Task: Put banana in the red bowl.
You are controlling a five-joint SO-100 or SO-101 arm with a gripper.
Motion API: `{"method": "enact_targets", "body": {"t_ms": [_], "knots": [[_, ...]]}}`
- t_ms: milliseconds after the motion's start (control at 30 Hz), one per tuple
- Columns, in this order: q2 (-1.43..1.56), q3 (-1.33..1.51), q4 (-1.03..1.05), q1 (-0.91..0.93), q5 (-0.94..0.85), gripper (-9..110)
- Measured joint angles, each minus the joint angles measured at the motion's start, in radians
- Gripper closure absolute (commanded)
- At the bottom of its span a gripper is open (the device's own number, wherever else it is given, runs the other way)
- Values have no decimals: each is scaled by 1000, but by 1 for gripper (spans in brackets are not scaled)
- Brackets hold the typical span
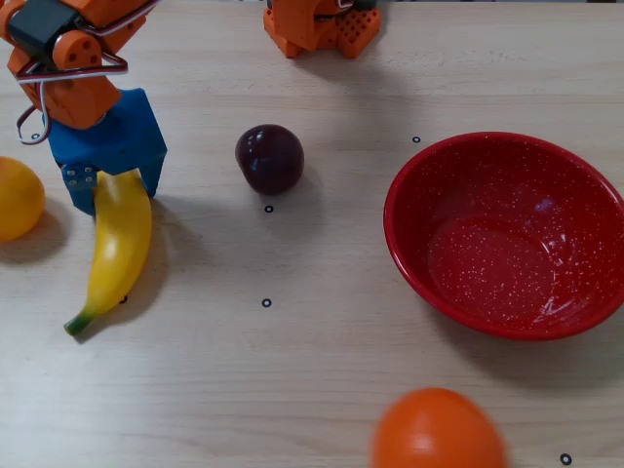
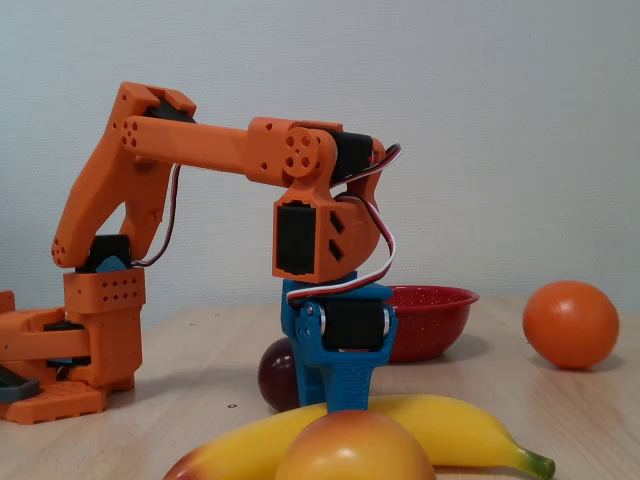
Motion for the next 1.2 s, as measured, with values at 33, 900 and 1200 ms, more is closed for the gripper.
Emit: {"method": "enact_targets", "body": {"t_ms": [33,900,1200], "knots": [[0,-12,3,0,-14,102],[184,-337,321,-222,-184,102],[291,-344,356,-285,-245,102]]}}
